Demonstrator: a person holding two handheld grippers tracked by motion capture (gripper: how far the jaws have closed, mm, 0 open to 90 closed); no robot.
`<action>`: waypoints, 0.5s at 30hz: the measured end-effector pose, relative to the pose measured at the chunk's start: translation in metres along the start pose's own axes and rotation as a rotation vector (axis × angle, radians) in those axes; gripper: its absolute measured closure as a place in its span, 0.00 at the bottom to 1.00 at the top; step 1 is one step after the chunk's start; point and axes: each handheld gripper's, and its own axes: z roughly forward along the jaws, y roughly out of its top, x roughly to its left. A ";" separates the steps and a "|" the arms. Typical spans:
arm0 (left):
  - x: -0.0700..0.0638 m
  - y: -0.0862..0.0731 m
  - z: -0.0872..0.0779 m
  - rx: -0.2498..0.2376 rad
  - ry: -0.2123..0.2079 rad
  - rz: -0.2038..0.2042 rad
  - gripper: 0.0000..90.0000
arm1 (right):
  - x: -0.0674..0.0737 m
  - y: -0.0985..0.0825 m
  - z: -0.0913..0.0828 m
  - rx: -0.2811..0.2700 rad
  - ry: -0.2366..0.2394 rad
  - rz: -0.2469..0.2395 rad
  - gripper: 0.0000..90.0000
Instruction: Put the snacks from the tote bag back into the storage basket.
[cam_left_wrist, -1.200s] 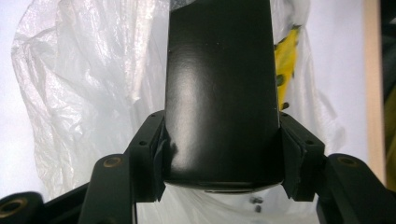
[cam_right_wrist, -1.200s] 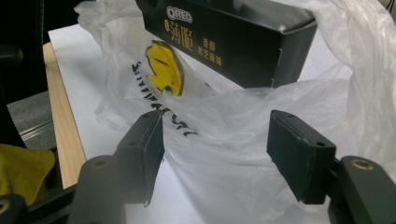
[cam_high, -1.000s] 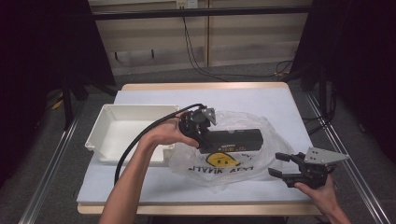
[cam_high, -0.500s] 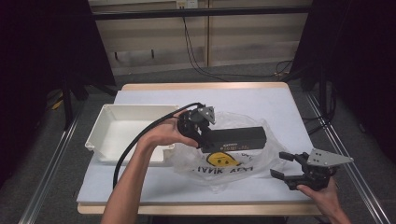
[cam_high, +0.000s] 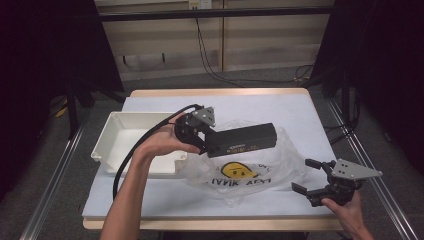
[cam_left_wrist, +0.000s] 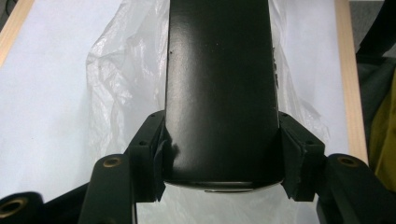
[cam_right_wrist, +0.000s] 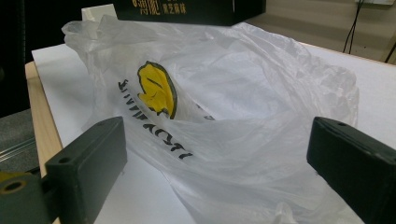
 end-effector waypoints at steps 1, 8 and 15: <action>0.001 -0.002 -0.003 0.006 0.001 0.001 0.48 | 0.000 0.000 0.000 -0.001 0.006 -0.005 0.02; 0.003 -0.013 -0.017 -0.007 0.029 -0.020 0.48 | -0.003 -0.001 -0.002 -0.007 0.035 0.008 0.00; 0.004 -0.034 -0.034 0.003 0.064 -0.048 0.48 | -0.001 -0.003 -0.002 -0.019 0.000 -0.005 0.01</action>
